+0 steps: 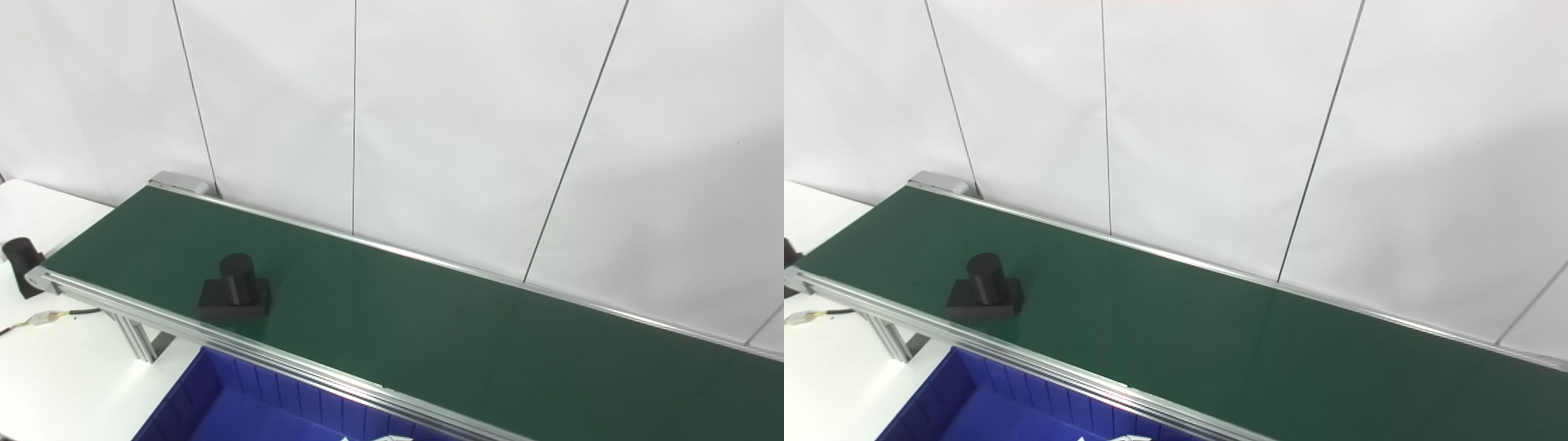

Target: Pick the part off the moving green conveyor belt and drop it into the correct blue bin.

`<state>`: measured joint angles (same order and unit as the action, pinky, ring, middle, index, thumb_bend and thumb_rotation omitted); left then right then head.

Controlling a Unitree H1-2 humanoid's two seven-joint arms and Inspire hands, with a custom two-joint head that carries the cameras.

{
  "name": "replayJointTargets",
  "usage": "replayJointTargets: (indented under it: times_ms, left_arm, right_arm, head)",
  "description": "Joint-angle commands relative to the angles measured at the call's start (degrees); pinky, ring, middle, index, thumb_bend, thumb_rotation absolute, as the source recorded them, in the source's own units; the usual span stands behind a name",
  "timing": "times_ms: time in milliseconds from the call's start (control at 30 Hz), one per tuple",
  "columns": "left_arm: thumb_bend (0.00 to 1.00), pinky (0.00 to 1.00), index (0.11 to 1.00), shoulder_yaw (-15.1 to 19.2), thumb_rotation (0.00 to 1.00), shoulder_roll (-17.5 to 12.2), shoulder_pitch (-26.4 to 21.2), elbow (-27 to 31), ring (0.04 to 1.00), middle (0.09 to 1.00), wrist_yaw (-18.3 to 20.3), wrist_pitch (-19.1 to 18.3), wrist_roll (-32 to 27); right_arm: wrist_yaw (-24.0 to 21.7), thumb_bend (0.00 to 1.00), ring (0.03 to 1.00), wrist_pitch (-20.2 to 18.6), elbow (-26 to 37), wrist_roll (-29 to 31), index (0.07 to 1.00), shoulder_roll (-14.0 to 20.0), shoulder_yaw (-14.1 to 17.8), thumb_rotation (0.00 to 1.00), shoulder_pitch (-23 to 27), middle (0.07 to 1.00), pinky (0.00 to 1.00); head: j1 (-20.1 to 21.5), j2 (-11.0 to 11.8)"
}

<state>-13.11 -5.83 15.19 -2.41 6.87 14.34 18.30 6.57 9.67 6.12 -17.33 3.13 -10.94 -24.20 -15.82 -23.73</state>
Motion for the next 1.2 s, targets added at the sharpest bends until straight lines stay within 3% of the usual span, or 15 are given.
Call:
replayJointTargets:
  times_ms: [0, 67, 300, 500, 767, 900, 967, 1167]
  left_arm:
    - [0.99, 0.53, 0.793, -0.3, 0.12, 0.2, -0.7, 2.0, 0.701, 0.826, -1.1, 1.3, 0.3]
    - [0.99, 0.51, 0.795, -0.3, 0.12, 0.3, -0.7, 1.9, 0.686, 0.829, -1.1, 1.4, 0.0]
    - [0.98, 0.55, 0.790, -0.1, 0.11, 0.3, -0.9, 1.7, 0.722, 0.817, -1.6, 1.6, -0.3]
    - [0.97, 0.49, 0.798, -0.2, 0.13, 0.4, -0.8, 1.8, 0.672, 0.832, -1.1, 0.8, -1.2]
    - [0.98, 0.50, 0.795, -0.2, 0.13, 0.4, -0.9, 1.7, 0.692, 0.825, -1.2, 0.9, -1.1]
    - [0.97, 0.48, 0.797, -0.3, 0.13, 0.4, -0.9, 1.4, 0.670, 0.827, -1.6, 1.5, -0.6]
    - [0.98, 0.52, 0.795, -0.3, 0.14, 0.4, -0.9, 1.6, 0.687, 0.821, -1.7, 1.6, -0.3]
    - [0.98, 0.52, 0.800, -0.7, 0.15, 0.4, -0.4, 2.8, 0.703, 0.830, -1.3, 0.6, 0.0]
  right_arm:
    - [0.6, 0.58, 1.000, 4.6, 0.5, 0.2, 1.000, 0.2, 0.3, 0.00, 0.3, 1.000, 1.00]
    - [0.7, 0.57, 0.954, 5.4, 0.4, 0.1, 1.000, 0.2, 0.3, 0.00, 0.2, 1.000, 1.00]
    - [0.6, 0.56, 0.999, 5.6, 0.4, 0.0, 1.000, -0.4, 0.6, 0.03, 0.3, 1.000, 1.00]
    - [1.0, 0.55, 0.998, 8.8, -0.3, -0.1, 1.000, -0.3, 0.5, 0.04, 0.2, 1.000, 1.00]
    - [1.4, 0.56, 1.000, 11.7, -1.2, 0.5, 1.000, -0.7, 1.0, 0.07, 0.4, 1.000, 1.00]
    - [1.8, 0.55, 0.999, 13.4, -1.5, 0.4, 1.000, -0.8, 1.3, 0.13, 0.4, 1.000, 1.00]
    - [1.8, 0.55, 1.000, 14.4, -1.0, 0.7, 1.000, -0.8, 1.5, 0.17, 0.2, 1.000, 1.00]
    - [0.5, 0.56, 1.000, 13.8, 4.5, 1.7, 1.000, -0.7, 1.6, 0.28, -0.6, 1.000, 1.00]
  head:
    - [0.0, -0.1]
    - [0.0, -0.1]
    - [1.0, -0.6]
    - [0.6, -0.4]
    - [1.1, -0.6]
    - [1.8, -0.9]
    - [1.5, -1.3]
    - [2.2, -2.3]
